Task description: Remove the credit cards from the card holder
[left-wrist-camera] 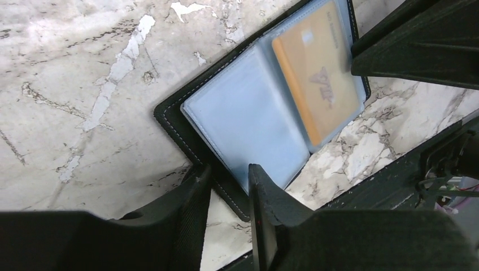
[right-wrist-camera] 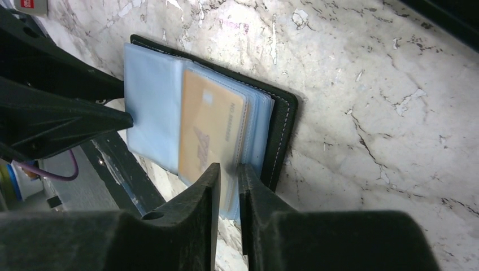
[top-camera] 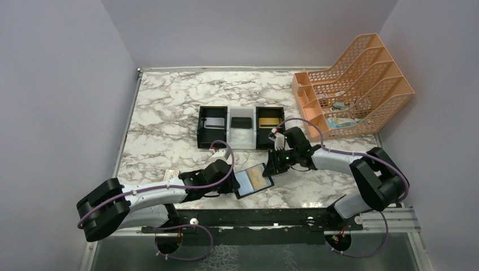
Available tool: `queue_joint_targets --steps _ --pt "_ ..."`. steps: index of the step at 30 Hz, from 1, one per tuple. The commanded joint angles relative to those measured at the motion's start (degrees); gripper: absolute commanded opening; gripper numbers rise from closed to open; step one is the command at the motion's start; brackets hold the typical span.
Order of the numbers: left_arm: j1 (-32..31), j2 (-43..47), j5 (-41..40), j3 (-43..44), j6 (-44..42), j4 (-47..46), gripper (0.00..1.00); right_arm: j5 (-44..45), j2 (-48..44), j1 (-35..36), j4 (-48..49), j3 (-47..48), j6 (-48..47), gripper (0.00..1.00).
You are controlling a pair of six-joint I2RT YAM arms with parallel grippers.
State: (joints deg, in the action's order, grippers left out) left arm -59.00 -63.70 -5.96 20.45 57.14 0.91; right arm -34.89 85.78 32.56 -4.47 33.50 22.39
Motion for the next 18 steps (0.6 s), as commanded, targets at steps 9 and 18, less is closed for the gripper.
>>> queue_joint_targets --steps 9,18 --pt "-0.41 -0.50 -2.62 -1.06 0.03 1.39 0.20 8.67 -8.07 0.31 -8.01 2.06 -1.13 0.26" --pt "-0.50 -1.96 -2.49 0.10 -0.98 1.45 0.19 0.54 -4.23 0.30 -3.52 1.00 -1.02 0.27"
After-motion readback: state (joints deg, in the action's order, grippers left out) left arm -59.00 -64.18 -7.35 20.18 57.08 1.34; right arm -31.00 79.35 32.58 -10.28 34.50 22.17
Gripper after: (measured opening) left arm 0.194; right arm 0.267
